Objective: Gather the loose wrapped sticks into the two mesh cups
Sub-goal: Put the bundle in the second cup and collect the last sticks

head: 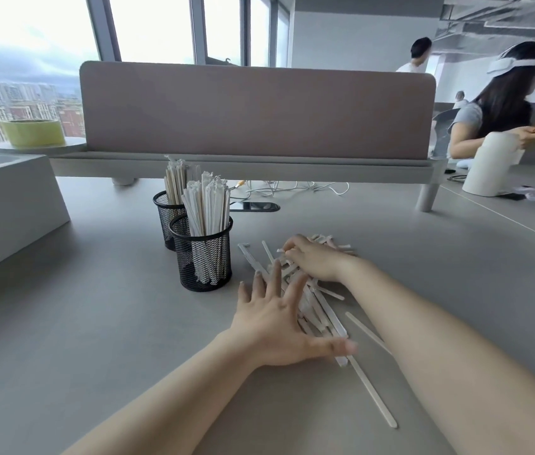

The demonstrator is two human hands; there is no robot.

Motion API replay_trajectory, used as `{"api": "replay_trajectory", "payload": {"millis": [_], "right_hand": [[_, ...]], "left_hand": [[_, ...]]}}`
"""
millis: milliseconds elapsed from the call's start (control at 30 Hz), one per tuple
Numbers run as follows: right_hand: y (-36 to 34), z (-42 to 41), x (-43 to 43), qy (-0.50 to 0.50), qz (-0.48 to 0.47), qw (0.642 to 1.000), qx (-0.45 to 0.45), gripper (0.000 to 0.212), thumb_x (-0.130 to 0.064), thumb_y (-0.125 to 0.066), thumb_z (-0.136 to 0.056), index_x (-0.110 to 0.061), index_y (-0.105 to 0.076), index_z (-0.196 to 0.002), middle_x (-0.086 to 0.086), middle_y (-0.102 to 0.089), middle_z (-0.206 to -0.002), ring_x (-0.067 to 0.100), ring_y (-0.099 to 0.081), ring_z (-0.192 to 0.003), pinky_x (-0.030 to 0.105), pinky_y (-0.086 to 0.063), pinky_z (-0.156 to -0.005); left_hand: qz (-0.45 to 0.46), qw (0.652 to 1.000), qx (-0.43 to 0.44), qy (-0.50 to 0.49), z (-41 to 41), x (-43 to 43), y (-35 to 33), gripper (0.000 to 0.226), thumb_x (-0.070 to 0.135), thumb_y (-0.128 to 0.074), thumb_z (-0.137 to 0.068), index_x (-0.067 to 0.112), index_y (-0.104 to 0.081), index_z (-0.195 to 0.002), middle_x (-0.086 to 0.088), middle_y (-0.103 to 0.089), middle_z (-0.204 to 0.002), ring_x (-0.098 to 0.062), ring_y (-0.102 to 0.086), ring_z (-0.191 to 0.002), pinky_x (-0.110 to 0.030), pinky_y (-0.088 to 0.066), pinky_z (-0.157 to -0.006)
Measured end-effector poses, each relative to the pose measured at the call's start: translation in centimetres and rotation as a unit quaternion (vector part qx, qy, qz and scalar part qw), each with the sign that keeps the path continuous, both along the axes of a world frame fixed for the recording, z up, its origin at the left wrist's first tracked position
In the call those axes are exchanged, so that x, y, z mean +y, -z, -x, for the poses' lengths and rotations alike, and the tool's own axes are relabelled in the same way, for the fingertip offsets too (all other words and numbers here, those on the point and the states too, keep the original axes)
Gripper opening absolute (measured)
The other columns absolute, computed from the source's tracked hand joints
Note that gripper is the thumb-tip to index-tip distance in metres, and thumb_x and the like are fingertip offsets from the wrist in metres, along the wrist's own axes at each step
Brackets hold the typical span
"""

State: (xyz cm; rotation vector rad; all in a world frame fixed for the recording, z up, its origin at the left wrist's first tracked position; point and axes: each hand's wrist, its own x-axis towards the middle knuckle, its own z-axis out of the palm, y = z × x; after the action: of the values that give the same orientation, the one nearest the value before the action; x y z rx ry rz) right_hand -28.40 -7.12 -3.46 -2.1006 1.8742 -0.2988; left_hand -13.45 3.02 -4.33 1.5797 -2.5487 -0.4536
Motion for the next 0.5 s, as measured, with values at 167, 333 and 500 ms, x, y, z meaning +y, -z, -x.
{"api": "replay_trajectory", "payload": {"millis": [167, 333, 500], "right_hand": [[-0.4, 0.2, 0.1, 0.008, 0.025, 0.996, 0.09, 0.04, -0.04, -0.027, -0.099, -0.037, -0.049, -0.132, -0.006, -0.044, -0.147, 0.023, -0.029, -0.138, 0.046, -0.016, -0.112], [-1.0, 1.1, 1.3, 0.015, 0.041, 0.996, 0.072, 0.041, -0.041, -0.027, -0.1, -0.039, -0.055, -0.13, -0.002, -0.044, -0.145, 0.023, -0.024, -0.138, 0.041, -0.016, -0.11], [-0.7, 1.7, 3.4, 0.006, 0.024, 0.999, 0.045, 0.045, -0.049, -0.024, -0.099, -0.04, -0.047, -0.137, -0.002, -0.039, -0.148, 0.017, -0.024, -0.142, 0.039, -0.004, -0.116]], "left_hand": [[0.012, 1.0, -0.005, -0.018, 0.4, -0.4, 0.4, 0.122, 0.094, -0.051, -0.05, 0.047, 0.003, -0.149, -0.003, 0.018, -0.162, -0.034, 0.015, -0.149, -0.05, 0.006, -0.12], [0.055, 0.997, 0.037, -0.043, 0.0, -1.5, 0.6, 0.109, 0.092, -0.048, -0.057, 0.044, -0.014, -0.148, -0.001, -0.002, -0.164, -0.025, -0.001, -0.151, -0.043, -0.004, -0.122], [0.08, 0.995, 0.045, -0.049, 0.0, -2.1, 1.0, 0.092, 0.086, -0.044, -0.069, 0.037, -0.027, -0.145, -0.002, -0.018, -0.161, -0.023, -0.012, -0.149, -0.042, -0.012, -0.121]]}}
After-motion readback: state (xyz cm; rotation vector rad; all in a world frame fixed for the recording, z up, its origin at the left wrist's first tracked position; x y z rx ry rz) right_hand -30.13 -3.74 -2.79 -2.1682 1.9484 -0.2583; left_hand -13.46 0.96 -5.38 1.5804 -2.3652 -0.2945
